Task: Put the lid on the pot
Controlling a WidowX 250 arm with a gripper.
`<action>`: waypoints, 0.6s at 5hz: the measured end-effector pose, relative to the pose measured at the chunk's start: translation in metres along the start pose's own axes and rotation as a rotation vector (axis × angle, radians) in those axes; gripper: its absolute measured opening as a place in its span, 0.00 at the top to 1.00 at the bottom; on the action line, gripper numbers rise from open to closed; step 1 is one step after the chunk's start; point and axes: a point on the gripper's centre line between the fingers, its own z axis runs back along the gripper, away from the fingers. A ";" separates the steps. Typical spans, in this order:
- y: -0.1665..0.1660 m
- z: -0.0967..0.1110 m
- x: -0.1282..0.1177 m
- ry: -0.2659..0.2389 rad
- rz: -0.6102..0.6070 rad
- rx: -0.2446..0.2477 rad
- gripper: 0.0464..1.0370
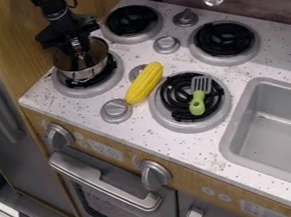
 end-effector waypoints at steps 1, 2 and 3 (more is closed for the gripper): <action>-0.019 0.017 0.010 -0.023 -0.071 -0.015 0.15; -0.048 0.043 0.014 -0.055 -0.190 -0.057 0.03; -0.064 0.053 0.003 -0.027 -0.325 -0.106 0.04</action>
